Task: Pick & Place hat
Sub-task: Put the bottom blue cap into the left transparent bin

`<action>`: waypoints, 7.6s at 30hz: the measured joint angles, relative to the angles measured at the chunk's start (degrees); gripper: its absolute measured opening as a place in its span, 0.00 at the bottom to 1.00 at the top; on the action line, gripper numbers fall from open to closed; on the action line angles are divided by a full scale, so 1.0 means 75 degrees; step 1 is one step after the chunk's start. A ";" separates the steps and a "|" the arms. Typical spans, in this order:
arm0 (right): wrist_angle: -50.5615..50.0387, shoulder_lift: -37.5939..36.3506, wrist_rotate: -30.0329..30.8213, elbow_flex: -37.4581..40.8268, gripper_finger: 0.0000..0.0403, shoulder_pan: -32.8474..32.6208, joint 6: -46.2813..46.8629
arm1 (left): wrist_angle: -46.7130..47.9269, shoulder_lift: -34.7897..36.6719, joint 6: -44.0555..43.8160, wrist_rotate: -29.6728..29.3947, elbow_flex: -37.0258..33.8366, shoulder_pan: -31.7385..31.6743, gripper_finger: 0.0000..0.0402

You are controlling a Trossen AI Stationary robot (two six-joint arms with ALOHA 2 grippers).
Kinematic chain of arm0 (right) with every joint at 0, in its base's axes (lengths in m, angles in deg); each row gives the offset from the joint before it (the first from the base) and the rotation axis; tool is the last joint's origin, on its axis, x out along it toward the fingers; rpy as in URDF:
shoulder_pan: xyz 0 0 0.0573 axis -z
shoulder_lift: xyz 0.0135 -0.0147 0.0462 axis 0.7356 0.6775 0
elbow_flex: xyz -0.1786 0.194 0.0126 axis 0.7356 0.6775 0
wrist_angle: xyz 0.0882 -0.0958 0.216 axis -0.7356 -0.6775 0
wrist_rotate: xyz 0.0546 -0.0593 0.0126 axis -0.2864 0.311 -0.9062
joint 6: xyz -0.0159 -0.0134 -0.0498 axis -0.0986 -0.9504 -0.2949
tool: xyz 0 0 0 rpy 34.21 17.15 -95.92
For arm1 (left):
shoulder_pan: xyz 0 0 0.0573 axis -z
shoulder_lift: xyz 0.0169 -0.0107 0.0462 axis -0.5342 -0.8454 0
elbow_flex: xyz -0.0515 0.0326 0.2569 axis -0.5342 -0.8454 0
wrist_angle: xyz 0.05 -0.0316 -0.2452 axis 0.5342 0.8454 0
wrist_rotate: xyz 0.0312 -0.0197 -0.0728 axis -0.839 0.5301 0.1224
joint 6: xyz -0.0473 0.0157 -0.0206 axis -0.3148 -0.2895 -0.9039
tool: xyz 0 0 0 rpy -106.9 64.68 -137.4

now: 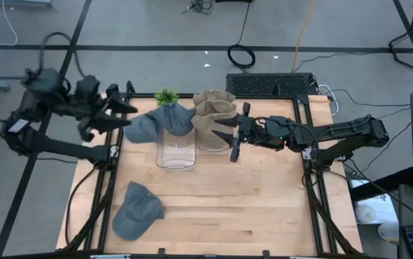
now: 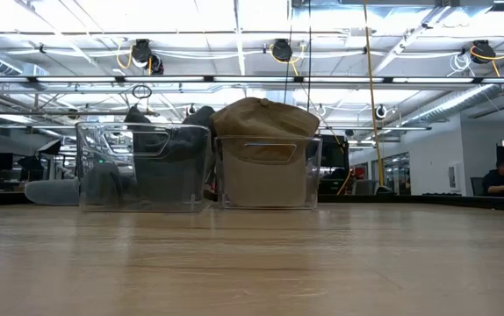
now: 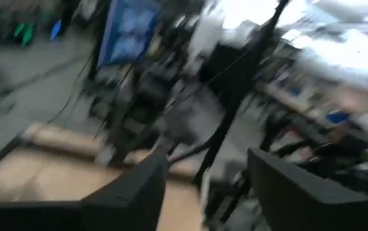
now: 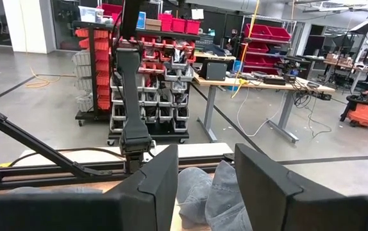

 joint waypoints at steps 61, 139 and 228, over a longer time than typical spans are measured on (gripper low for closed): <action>-0.1405 -0.0472 0.0178 0.0007 0.35 -0.0487 -0.0953 | 0.5554 -0.4229 -0.7072 0.0229 -0.1341 0.4921 0.83; 0.0360 -0.1187 -0.1798 0.0271 0.55 -0.0254 0.4636 | 0.7135 -0.5954 -0.4174 -0.2858 0.2789 0.4888 0.00; 0.0208 -0.0898 -0.1230 -0.0108 0.81 0.2521 0.8606 | 0.5297 -0.5782 0.9860 -1.1341 0.4411 0.2269 0.00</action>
